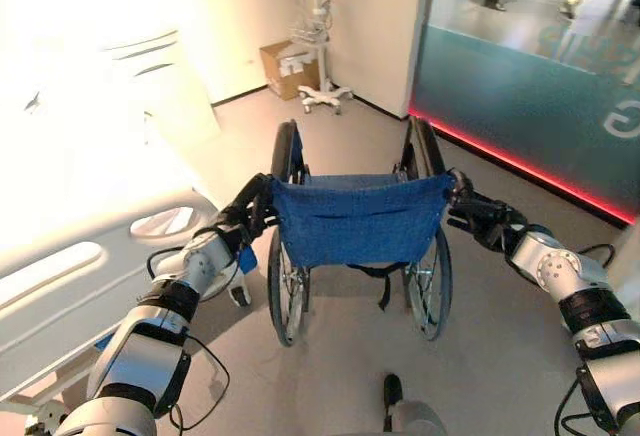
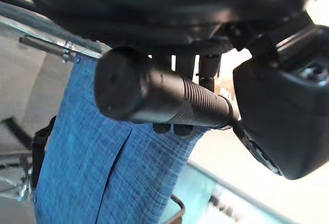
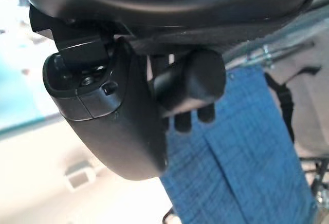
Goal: Push the wheelchair next to the bed
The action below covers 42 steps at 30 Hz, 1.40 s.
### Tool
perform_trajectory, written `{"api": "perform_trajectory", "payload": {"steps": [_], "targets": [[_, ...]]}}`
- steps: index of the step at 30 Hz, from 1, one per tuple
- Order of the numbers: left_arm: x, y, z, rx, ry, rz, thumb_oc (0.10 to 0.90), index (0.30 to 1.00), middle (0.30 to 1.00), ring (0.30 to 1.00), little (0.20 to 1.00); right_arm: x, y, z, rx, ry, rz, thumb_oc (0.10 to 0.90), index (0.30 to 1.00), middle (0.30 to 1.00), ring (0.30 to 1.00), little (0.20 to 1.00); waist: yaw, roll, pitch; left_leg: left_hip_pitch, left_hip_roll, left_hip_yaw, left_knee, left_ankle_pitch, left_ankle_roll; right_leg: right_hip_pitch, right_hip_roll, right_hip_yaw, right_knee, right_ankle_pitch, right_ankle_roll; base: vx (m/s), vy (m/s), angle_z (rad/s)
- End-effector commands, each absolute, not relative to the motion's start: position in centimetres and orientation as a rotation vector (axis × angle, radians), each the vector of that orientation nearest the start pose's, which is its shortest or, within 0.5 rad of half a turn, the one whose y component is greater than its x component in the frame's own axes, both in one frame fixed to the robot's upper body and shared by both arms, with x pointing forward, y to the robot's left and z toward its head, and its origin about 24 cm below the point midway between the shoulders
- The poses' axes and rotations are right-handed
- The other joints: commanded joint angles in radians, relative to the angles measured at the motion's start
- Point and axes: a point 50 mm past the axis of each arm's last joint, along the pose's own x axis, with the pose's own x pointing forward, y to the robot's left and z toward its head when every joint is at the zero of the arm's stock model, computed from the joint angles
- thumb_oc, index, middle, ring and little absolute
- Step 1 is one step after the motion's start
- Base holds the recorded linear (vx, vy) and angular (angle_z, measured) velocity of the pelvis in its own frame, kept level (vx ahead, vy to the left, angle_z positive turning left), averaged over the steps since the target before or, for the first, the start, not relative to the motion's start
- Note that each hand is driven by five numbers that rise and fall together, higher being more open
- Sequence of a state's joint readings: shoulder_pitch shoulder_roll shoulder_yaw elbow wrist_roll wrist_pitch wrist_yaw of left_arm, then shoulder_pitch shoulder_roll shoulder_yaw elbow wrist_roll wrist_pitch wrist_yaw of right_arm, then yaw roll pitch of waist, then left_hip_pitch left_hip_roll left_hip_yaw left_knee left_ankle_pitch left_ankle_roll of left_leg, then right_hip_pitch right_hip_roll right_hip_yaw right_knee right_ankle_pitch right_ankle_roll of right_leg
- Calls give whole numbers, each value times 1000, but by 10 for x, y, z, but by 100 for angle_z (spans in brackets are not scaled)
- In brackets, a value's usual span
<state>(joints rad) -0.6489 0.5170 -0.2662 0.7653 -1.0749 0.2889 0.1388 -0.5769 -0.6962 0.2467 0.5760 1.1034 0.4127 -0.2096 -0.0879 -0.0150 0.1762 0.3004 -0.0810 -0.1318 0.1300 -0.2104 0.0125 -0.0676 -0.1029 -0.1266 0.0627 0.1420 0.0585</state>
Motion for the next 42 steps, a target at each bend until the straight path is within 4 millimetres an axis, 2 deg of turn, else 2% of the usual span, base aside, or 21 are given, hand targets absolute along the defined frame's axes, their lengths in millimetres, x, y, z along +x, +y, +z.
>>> {"api": "perform_trajectory", "payload": {"steps": [1, 2, 4, 7, 10, 12, 14, 15, 18, 22, 23, 24, 25, 26, 27, 29, 33, 36, 37, 39, 42], "targets": [[357, 195, 86, -503, 326, -59, 400, 300, 300, 300, 300, 358, -175, 101, 427, 389, 238, 400, 300, 300, 300, 300, 61, -24, -64, -48, 96, 72, 183, 127, -54, -85, -90, 17, 48, 47, 95, 450, -392, 37], [355, 200, 84, -507, 326, -34, 400, 300, 300, 300, 300, 359, -171, 103, 414, 395, 255, 400, 300, 300, 300, 300, 64, -17, -74, -75, 121, 83, 267, 243, -84, -54, -63, 1, 34, 23, 62, 320, -321, 20], [350, 206, 79, -527, 313, -14, 400, 300, 300, 300, 300, 359, -171, 104, 378, 378, 263, 400, 300, 300, 300, 300, 78, -29, -68, -206, 110, 130, 542, 358, -122, 5, -52, -36, 22, -27, 5, 305, -337, 10], [349, 208, 81, -545, 297, -3, 400, 300, 300, 300, 300, 360, -171, 108, 364, 358, 264, 400, 300, 300, 300, 300, 94, -33, -33, -427, 106, 171, 766, 337, -123, 69, -40, -56, 29, -71, -37, 261, -196, 1], [351, 214, 83, -559, 283, -5, 400, 300, 300, 300, 300, 366, -168, 117, 332, 335, 263, 400, 300, 300, 300, 300, 119, -20, 1, -474, 72, 214, 638, 296, -102, 131, -17, -53, 35, -113, -34, 336, -33, -11], [354, 220, 84, -568, 283, -6, 400, 300, 300, 300, 300, 374, -159, 127, 311, 325, 248, 400, 300, 300, 300, 300, 145, 4, 6, -456, 66, 232, 318, 310, -95, 180, 27, -43, 32, -144, -26, 492, 74, -3], [355, 221, 83, -564, 289, -5, 400, 300, 300, 300, 300, 377, -156, 130, 309, 326, 243, 400, 300, 300, 300, 300, 164, 19, -1, -470, 61, 237, 122, 347, -96, 208, 60, -37, 24, -157, -26, 521, 101, 5], [353, 217, 78, -548, 303, -15, 400, 300, 300, 300, 300, 378, -159, 127, 300, 326, 220, 400, 300, 300, 300, 300, 189, 23, -13, -483, 69, 269, -80, 418, -105, 268, 91, -41, 4, -180, -27, 468, 72, 0], [346, 211, 73, -526, 322, -35, 400, 300, 300, 300, 300, 373, -175, 118, 300, 330, 180, 400, 300, 300, 300, 300, 214, 11, -27, -510, 88, 328, -179, 473, -116, 347, 103, -57, -6, -231, -30, 567, 114, -9], [346, 217, 77, -523, 322, -7, 400, 300, 300, 300, 300, 368, -178, 106, 302, 352, 200, 400, 300, 300, 300, 300, 232, -10, -65, -485, 60, 392, -134, 388, -69, 399, 49, -108, 43, -323, -5, 472, 182, -26], [347, 219, 79, -519, 327, -8, 400, 300, 300, 300, 300, 368, -179, 102, 307, 357, 208, 400, 300, 300, 300, 300, 246, -28, -74, -488, 43, 390, -91, 338, -37, 405, 5, -128, 99, -326, 18, 334, 166, -10], [348, 219, 79, -516, 330, -10, 400, 300, 300, 300, 300, 368, -179, 101, 310, 361, 209, 400, 300, 300, 300, 300, 258, -35, -81, -483, 36, 393, -87, 323, -18, 409, -35, -158, 157, -278, 40, 476, 329, -11], [352, 216, 80, -504, 341, -23, 400, 300, 300, 300, 300, 367, -185, 99, 316, 361, 198, 400, 300, 300, 300, 300, 263, -47, -91, -451, 15, 403, -96, 301, 14, 375, -104, -196, 320, -170, 84, 401, 325, -14], [354, 215, 80, -499, 345, -31, 400, 300, 300, 300, 300, 367, -188, 99, 318, 360, 193, 400, 300, 300, 300, 300, 259, -47, -90, -438, 8, 399, -97, 296, 20, 352, -114, -194, 383, -142, 93, 522, 449, -11], [357, 211, 79, -491, 356, -57, 400, 300, 300, 300, 300, 365, -198, 100, 322, 354, 173, 400, 300, 300, 300, 300, 241, -40, -79, -400, -7, 373, -87, 275, 31, 268, -138, -170, 584, -84, 108, 401, 329, 34], [361, 203, 83, -488, 356, -75, 400, 300, 300, 300, 300, 365, -205, 103, 325, 341, 169, 400, 300, 300, 300, 300, 221, -32, -61, -358, -2, 375, -66, 246, 33, 184, -183, -162, 652, -73, 96, 350, 230, 68], [370, 191, 96, -487, 321, -91, 400, 300, 300, 300, 300, 370, -200, 114, 315, 319, 197, 400, 300, 300, 300, 300, 205, -32, -43, -328, 7, 366, -42, 215, 27, 151, -187, -177, 441, -130, 74, 219, -25, 48], [373, 182, 106, -500, 270, -118, 400, 300, 300, 300, 300, 374, -200, 124, 294, 283, 233, 400, 300, 300, 300, 300, 194, -24, -22, -306, 28, 354, -22, 209, 14, 114, -165, -193, 244, -103, 63, 143, -96, -6], [371, 177, 111, -495, 237, -149, 400, 300, 300, 300, 300, 374, -202, 130, 289, 258, 236, 400, 300, 300, 300, 300, 179, -35, -9, -298, 30, 336, -8, 188, 5, 72, -145, -159, 123, -61, 83, 175, -161, -20], [366, 168, 115, -461, 214, -204, 400, 300, 300, 300, 300, 373, -214, 135, 276, 233, 209, 400, 300, 300, 300, 300, 158, -54, 5, -277, 15, 287, 4, 135, 16, -7, -131, -89, 32, 32, 117, 264, -192, 6], [355, 158, 112, -448, 233, -290, 400, 300, 300, 300, 300, 374, -232, 144, 267, 226, 171, 400, 300, 300, 300, 300, 145, -73, 12, -218, -3, 205, 18, 65, 26, -62, -128, -52, -131, 99, 145, 384, -179, 92]]}}
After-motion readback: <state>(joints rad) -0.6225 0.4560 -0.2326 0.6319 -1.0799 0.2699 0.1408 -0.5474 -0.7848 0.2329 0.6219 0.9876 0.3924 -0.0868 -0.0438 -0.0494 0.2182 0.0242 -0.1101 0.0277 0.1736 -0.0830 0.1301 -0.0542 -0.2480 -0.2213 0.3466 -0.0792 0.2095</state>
